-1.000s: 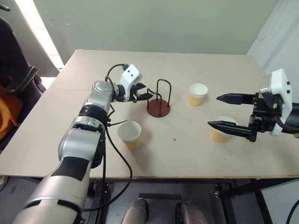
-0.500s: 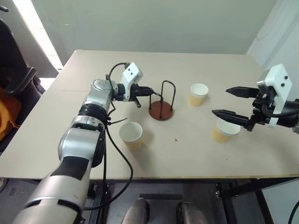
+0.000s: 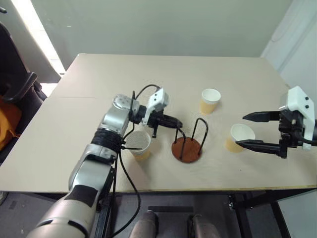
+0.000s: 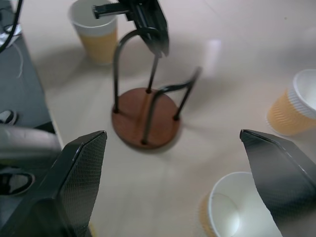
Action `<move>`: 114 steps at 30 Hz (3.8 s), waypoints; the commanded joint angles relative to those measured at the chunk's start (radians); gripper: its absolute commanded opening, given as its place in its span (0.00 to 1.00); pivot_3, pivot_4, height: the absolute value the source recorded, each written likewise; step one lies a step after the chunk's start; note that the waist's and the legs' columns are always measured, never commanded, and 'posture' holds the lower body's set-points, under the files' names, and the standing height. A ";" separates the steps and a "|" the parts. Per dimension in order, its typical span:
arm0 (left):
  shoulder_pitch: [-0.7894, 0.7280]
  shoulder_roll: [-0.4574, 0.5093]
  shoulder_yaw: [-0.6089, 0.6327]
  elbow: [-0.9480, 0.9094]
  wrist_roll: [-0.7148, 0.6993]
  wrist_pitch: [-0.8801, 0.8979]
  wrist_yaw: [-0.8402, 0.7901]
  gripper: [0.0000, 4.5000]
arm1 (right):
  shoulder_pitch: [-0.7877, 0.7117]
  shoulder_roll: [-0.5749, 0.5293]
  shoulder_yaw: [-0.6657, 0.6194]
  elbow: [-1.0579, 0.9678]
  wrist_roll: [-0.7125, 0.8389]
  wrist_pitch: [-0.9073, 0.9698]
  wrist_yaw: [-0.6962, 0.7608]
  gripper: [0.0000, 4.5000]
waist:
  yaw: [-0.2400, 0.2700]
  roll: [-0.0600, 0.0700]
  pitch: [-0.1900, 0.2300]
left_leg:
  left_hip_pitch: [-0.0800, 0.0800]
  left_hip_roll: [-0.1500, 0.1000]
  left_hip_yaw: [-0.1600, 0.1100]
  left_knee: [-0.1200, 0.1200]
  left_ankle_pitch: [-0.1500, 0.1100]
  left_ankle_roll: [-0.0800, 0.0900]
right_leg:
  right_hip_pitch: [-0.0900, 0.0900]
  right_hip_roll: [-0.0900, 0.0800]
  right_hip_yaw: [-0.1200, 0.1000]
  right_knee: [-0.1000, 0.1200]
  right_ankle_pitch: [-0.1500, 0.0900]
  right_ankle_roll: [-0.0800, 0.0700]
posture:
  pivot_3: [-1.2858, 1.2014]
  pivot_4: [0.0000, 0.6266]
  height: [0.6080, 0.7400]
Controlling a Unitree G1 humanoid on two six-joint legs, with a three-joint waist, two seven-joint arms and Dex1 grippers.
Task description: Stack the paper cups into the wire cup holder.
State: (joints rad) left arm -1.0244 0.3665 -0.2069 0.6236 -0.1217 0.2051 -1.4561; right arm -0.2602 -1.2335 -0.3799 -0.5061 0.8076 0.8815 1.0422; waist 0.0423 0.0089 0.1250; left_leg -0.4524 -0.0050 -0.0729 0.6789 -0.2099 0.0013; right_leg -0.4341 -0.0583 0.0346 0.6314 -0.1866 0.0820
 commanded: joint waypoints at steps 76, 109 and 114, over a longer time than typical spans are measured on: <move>0.381 0.677 0.345 -0.903 -0.476 0.399 0.143 1.00 | -0.876 0.272 0.731 0.405 -0.468 -0.545 0.572 0.00 | -0.037 0.004 0.000 | 0.008 0.006 -0.006 -0.020 -0.002 -0.003 | -0.008 0.003 -0.005 0.007 -0.007 -0.040 | 0.52 0.24 1.00; 0.283 0.541 0.179 -0.785 -0.185 0.353 0.481 1.00 | -1.197 0.655 0.867 1.583 -1.099 -1.112 0.064 1.00 | -0.039 0.003 0.002 | 0.013 0.008 -0.009 -0.032 0.000 -0.010 | -0.016 0.002 -0.005 0.013 -0.002 -0.046 | 0.52 0.24 1.00; 0.300 0.511 0.188 -0.830 -0.182 0.380 0.541 1.00 | -1.222 0.728 0.829 1.746 -1.133 -1.131 -0.008 1.00 | -0.039 0.003 0.002 | 0.008 0.011 -0.009 -0.034 -0.003 -0.016 | -0.020 0.003 -0.009 0.013 -0.002 -0.045 | 0.52 0.24 1.00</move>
State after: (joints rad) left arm -0.7206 0.8770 -0.0565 -0.1626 -0.3085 0.5767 -0.9373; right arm -1.4343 -0.5111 0.4881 1.2221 -0.3311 -0.2439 1.0522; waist 0.0034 0.0118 0.1267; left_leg -0.4446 0.0069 -0.0812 0.6456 -0.2124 -0.0181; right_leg -0.4542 -0.0552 0.0252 0.6440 -0.1885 0.0375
